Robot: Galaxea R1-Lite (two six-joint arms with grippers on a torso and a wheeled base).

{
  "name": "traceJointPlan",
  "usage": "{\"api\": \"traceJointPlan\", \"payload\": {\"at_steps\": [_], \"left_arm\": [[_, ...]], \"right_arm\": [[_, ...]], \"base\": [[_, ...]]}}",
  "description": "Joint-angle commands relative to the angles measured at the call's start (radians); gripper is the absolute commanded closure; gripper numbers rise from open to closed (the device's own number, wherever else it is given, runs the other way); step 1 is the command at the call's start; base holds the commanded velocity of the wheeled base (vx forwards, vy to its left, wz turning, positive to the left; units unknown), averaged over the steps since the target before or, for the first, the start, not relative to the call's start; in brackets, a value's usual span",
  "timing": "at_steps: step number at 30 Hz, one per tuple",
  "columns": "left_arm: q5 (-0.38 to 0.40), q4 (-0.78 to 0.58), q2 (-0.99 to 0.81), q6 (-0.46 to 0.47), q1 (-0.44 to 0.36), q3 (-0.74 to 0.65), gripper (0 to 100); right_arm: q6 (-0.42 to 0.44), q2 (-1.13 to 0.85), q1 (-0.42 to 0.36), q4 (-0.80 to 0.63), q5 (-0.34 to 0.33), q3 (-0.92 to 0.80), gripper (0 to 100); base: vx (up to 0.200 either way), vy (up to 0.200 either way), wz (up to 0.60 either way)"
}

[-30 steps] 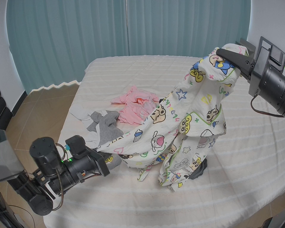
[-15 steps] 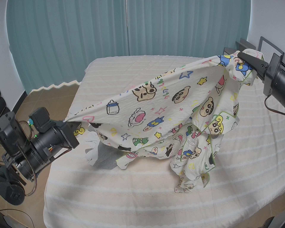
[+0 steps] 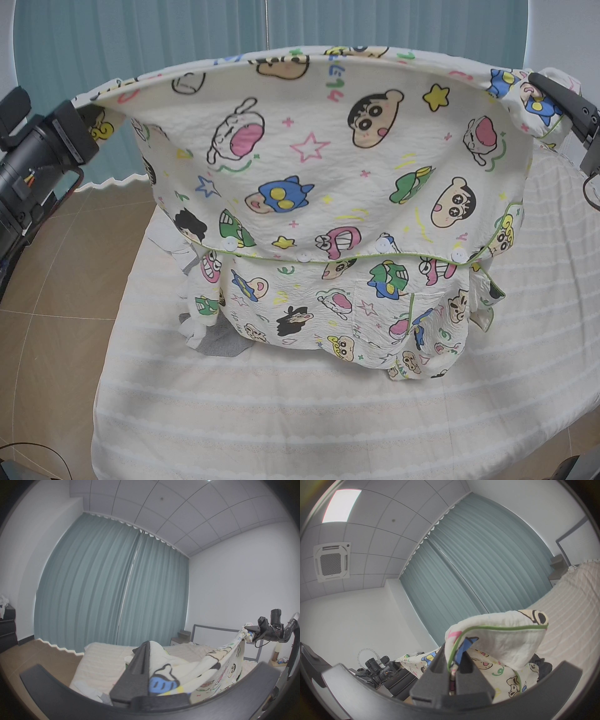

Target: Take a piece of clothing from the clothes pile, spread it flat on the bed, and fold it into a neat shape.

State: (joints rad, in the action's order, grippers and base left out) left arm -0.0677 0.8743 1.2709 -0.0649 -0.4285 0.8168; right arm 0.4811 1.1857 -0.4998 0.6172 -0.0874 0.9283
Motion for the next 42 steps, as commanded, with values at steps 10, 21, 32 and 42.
{"api": "traceJointPlan", "payload": {"at_steps": [10, 21, 32, 42], "left_arm": [[-0.023, -0.009, -0.174, 0.074, -0.013, -0.159, 100], [-0.023, -0.011, -0.208, 0.068, -0.01, -0.226, 100], [-0.023, -0.011, -0.209, 0.068, -0.013, -0.258, 100], [-0.024, -0.008, -0.208, 0.068, -0.015, -0.283, 100]], "right_arm": [[-0.03, -0.092, -0.003, 0.001, -0.002, -0.123, 100], [-0.036, -0.113, -0.009, 0.07, 0.0, -0.315, 100], [-0.039, -0.1, -0.039, 0.199, -0.003, -0.387, 100], [-0.045, -0.1, -0.049, 0.202, -0.005, -0.39, 100]], "base": [[0.0, 0.0, 0.0], [0.0, 0.0, 0.0], [0.0, 0.0, 0.0], [-0.1, 0.0, 0.0]]}}
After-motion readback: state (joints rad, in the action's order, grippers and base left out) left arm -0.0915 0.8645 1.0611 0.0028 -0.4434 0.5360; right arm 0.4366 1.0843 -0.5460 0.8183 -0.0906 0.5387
